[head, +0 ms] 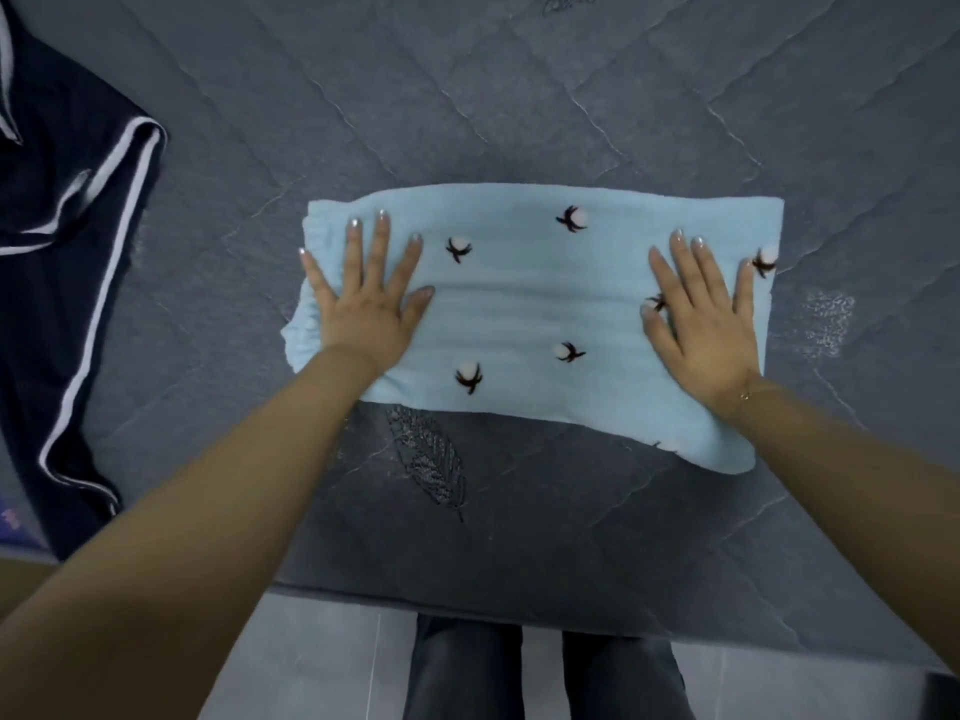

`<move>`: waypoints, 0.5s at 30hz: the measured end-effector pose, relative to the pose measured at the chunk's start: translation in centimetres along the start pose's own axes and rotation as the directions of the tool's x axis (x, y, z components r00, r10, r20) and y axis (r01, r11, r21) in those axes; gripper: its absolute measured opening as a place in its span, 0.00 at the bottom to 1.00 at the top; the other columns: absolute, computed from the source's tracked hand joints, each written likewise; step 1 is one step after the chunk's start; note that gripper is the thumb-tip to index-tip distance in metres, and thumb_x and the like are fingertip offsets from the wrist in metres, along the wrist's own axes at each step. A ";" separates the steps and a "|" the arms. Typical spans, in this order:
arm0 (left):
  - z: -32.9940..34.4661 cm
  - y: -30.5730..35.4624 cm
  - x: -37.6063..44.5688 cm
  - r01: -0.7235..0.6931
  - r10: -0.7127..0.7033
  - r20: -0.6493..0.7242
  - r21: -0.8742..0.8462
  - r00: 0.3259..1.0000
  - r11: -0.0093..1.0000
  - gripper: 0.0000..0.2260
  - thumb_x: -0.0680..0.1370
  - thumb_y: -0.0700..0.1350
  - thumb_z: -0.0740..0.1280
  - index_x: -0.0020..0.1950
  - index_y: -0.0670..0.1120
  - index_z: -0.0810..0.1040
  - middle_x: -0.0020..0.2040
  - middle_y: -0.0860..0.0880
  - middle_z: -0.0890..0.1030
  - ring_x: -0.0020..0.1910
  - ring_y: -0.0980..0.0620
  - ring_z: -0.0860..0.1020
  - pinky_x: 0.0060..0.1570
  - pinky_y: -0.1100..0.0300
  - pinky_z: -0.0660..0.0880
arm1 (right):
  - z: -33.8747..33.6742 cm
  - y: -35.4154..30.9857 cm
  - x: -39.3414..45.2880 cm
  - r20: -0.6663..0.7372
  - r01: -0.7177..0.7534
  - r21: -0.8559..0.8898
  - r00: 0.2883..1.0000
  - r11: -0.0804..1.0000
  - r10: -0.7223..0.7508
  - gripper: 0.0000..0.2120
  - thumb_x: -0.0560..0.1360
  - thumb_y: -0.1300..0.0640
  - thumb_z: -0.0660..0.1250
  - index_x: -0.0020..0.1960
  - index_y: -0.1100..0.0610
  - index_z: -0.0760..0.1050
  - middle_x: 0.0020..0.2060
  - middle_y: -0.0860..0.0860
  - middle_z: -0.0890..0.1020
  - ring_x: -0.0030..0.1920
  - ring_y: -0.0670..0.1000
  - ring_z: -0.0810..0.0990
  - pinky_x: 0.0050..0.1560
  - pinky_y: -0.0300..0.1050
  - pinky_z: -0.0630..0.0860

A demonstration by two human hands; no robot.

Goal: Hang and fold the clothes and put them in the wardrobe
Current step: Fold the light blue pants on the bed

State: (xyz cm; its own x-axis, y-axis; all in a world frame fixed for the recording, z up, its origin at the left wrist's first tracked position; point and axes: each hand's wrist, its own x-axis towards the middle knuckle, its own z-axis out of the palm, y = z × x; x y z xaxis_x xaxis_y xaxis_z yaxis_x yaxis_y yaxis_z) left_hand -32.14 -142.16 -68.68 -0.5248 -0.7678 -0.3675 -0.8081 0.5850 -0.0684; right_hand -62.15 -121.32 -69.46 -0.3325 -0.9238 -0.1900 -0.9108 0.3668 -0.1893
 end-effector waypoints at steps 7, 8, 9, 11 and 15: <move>-2.1 2.8 -0.5 0.101 -0.100 0.023 -0.041 0.995 0.994 0.27 0.83 0.56 0.46 0.80 0.53 0.40 0.79 0.46 0.35 0.77 0.43 0.35 0.70 0.31 0.35 | -1.0 0.4 -0.1 -0.054 0.024 0.273 0.998 0.962 -0.009 0.26 0.83 0.49 0.55 0.79 0.52 0.56 0.79 0.49 0.53 0.79 0.49 0.48 0.76 0.58 0.39; -2.6 4.5 -1.5 0.116 -0.123 -0.046 -0.132 0.991 0.984 0.28 0.82 0.51 0.52 0.80 0.50 0.45 0.80 0.44 0.39 0.78 0.43 0.38 0.71 0.32 0.38 | -1.9 0.9 -0.3 -0.100 0.029 0.383 0.995 0.923 0.011 0.25 0.82 0.51 0.57 0.77 0.54 0.60 0.78 0.49 0.57 0.78 0.50 0.51 0.77 0.56 0.42; -3.1 6.8 -2.7 0.083 -0.114 -0.126 -0.234 0.985 0.969 0.29 0.81 0.49 0.56 0.80 0.47 0.50 0.80 0.43 0.43 0.79 0.43 0.42 0.73 0.34 0.40 | -2.8 1.7 -0.7 -0.165 0.035 0.471 0.985 0.882 0.049 0.23 0.81 0.54 0.59 0.75 0.56 0.64 0.76 0.49 0.61 0.77 0.51 0.56 0.77 0.54 0.47; -3.5 12.6 -5.6 -0.156 0.054 -0.286 -0.349 0.957 0.924 0.28 0.79 0.48 0.62 0.78 0.46 0.59 0.79 0.42 0.53 0.78 0.44 0.52 0.74 0.38 0.48 | -4.6 3.5 -2.0 -0.222 -0.009 0.615 0.958 0.788 0.184 0.19 0.80 0.58 0.61 0.71 0.58 0.68 0.70 0.50 0.68 0.71 0.50 0.66 0.73 0.45 0.59; -1.9 23.0 -10.1 -0.494 0.438 -0.251 -0.234 0.863 0.838 0.30 0.76 0.59 0.67 0.75 0.51 0.66 0.78 0.45 0.61 0.76 0.46 0.62 0.71 0.39 0.60 | -6.3 6.8 -3.0 0.238 -0.412 0.852 0.854 0.323 0.462 0.09 0.81 0.62 0.61 0.60 0.57 0.74 0.58 0.55 0.78 0.53 0.42 0.77 0.59 0.36 0.73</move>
State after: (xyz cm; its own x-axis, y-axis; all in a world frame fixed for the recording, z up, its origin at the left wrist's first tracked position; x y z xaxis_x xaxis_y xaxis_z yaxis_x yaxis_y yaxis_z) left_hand -45.89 -121.45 -64.76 -0.8743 -0.4717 -0.1141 -0.4804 0.8079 0.3412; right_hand -68.90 -116.78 -64.12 -0.6467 -0.5935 -0.4791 0.0512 0.5929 -0.8036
